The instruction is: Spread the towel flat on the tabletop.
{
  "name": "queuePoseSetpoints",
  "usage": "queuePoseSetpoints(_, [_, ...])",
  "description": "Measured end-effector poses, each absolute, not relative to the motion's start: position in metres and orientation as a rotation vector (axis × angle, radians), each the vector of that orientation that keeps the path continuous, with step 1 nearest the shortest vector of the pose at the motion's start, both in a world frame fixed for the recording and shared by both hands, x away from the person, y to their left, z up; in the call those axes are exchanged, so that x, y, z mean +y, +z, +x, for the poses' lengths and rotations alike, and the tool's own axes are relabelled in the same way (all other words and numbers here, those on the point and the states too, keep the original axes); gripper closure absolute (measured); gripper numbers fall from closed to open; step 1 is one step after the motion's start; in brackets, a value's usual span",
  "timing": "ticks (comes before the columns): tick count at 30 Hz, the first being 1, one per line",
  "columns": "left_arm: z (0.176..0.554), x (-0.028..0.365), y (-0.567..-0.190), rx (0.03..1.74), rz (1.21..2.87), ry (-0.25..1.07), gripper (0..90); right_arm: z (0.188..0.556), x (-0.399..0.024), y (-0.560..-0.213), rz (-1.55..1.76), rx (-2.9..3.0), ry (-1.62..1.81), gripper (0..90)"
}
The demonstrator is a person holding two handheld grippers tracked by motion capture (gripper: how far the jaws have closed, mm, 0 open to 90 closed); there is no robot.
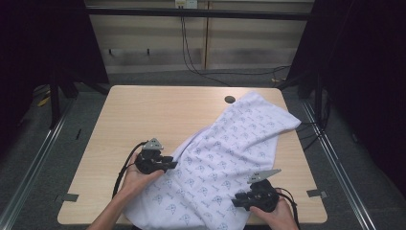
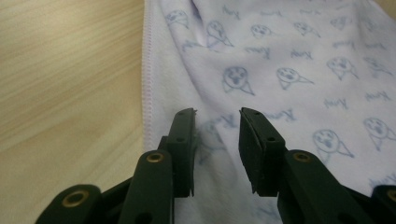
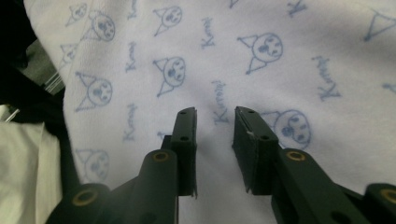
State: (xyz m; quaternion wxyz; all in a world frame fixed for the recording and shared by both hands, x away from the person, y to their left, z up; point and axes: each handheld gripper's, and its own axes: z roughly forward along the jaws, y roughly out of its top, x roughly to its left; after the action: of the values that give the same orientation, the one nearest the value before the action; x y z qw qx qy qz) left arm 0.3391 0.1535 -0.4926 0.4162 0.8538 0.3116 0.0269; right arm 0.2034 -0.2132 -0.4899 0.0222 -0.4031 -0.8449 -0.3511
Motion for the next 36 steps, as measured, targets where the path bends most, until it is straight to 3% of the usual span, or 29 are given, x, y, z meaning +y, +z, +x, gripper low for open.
queuePoseSetpoints(4, [0.339, 0.147, -0.499, 0.768, 2.225, 0.106, 68.1, 0.194, -0.222, -0.487, -1.218, -2.618, -1.064, 64.5])
queuePoseSetpoints(9, [0.324, 0.151, -0.497, 0.71, 2.285, 0.196, 73.5, 0.204, -0.242, -0.475, -1.442, -2.584, -1.278, 63.6])
queuePoseSetpoints(15, [0.287, 0.175, -0.492, 0.727, 2.317, 0.191, 75.4, 0.267, -0.264, -0.475, -1.735, -2.63, -1.289, 61.4])
queuePoseSetpoints(17, [0.279, 0.18, -0.492, 0.719, 2.323, 0.183, 75.4, 0.273, -0.265, -0.477, -1.744, -2.625, -1.289, 61.6])
queuePoseSetpoints(20, [0.267, 0.195, -0.491, 0.723, 2.291, 0.064, 70.9, 0.3, -0.261, -0.489, -1.818, -2.628, -1.216, 61.6])
queuePoseSetpoints(25, [0.304, 0.19, -0.479, 0.812, 2.147, 0.073, 68.0, 0.312, -0.249, -0.496, -1.836, -2.663, -1.169, 62.4])
queuePoseSetpoints(30, [0.354, 0.15, -0.474, 0.841, 2.103, 0.091, 64.7, 0.315, -0.242, -0.498, -1.815, -2.678, -1.158, 62.6])
queuePoseSetpoints(36, [0.386, 0.121, -0.488, 0.87, 2.124, 0.067, 71.3, 0.301, -0.247, -0.496, -1.767, -2.687, -1.141, 62.5])
